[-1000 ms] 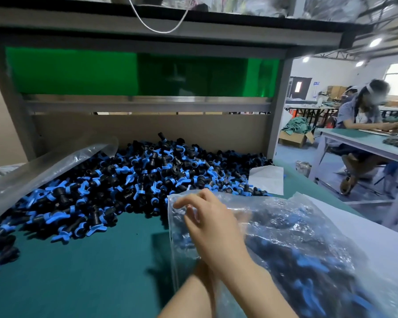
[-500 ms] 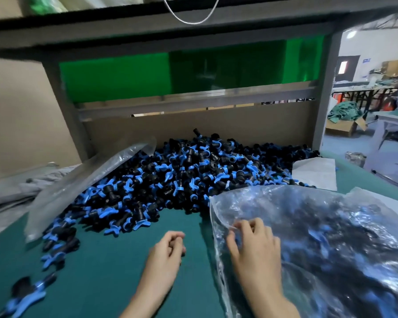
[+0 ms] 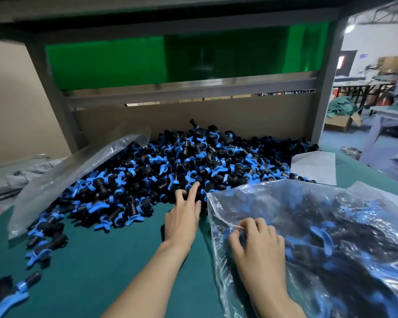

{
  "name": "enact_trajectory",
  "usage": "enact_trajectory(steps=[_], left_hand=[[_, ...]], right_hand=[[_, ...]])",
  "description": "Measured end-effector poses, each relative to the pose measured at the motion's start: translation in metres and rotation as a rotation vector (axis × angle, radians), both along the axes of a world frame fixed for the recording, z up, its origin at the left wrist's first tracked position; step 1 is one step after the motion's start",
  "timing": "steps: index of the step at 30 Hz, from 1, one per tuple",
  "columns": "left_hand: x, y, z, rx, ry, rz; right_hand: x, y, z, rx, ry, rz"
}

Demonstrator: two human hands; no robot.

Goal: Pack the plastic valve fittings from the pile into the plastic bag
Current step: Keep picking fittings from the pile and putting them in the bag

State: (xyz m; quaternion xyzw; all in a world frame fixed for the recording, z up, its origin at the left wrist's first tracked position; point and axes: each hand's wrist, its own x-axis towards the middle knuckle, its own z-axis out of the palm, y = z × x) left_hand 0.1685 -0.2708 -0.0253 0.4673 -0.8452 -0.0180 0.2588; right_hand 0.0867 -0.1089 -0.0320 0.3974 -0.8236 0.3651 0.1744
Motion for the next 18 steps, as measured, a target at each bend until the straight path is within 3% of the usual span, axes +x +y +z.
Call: enact_trajectory(steps=[5, 8, 13, 18], left_hand=[[0.002, -0.005, 0.002, -0.114, 0.144, 0.025], [0.012, 0.010, 0.003, -0.159, 0.377, -0.012], [0.042, 0.051, 0.000, 0.263, 0.980, -0.130], [0.067, 0.086, -0.004, 0.610, 1.233, -0.192]], right_hand=[[-0.002, 0.001, -0.002, -0.022, 0.018, 0.013], [-0.002, 0.003, -0.001, -0.016, 0.014, 0.021], [0.000, 0.006, 0.004, 0.005, 0.065, 0.055], [0.004, 0.012, 0.008, 0.040, 0.111, 0.261]])
